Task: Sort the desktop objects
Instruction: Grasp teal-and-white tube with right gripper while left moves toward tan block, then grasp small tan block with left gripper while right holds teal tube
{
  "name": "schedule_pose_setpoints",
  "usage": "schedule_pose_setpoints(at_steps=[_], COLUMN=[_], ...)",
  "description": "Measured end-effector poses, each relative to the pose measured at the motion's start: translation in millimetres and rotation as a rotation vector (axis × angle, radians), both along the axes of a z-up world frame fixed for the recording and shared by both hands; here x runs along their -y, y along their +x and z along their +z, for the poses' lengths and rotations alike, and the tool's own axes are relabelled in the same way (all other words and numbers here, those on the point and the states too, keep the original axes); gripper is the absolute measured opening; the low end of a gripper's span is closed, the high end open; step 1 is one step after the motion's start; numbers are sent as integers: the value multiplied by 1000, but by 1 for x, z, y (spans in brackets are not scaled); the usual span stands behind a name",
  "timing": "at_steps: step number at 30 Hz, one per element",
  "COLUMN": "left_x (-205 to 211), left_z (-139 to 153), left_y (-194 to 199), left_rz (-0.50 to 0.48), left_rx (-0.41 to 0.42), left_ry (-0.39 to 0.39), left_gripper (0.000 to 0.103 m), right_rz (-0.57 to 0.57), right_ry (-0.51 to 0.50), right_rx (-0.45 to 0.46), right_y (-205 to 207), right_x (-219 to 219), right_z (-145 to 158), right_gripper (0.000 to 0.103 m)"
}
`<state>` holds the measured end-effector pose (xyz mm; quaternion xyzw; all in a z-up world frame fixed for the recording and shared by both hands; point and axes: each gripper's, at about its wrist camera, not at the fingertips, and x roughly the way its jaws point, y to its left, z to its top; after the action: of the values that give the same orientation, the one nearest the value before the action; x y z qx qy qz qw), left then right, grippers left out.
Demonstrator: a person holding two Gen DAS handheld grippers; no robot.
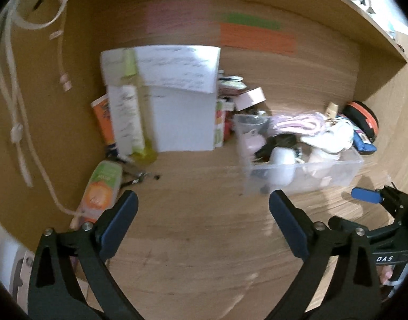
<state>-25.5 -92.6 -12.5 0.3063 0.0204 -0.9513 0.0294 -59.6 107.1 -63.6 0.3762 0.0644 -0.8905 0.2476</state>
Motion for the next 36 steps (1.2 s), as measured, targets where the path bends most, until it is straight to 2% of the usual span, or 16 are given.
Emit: schedule_pose_setpoints(at_steps=[5,8,12,17,23,26,27,30,36], left_x=[13,18,20,21,18,17,16,11,-16], left_z=[-15,-24,-35,-47,-59,-65,-67,-73,-77], left_y=[13,19,24,21,14,7,4,-5,-24], left_rz=[17,16,8,-6,-13,-44,-47,-73,-151], left_rx=[15,36,53,89,128,166,174,211,273], left_ry=[4,18,37,62,68,105,117,138,118], left_gripper=[100,100,100,100,100,100,100,100,100], right_rz=[20,-9,-32,-55,-72,-68,-67,-63,-65], right_ry=[18,84,105,138,118,117,116,127,17], right_rx=[77,63,49,77,115,114,110,86,113], right_y=[-2,1,3,-2,-8,-7,-7,-5,-8], right_x=[31,45,49,49,45,43,42,37,8], right_z=[-20,-30,-35,-40,-46,-46,-46,-46,-45], right_gripper=[87,87,87,87,88,88,86,71,71])
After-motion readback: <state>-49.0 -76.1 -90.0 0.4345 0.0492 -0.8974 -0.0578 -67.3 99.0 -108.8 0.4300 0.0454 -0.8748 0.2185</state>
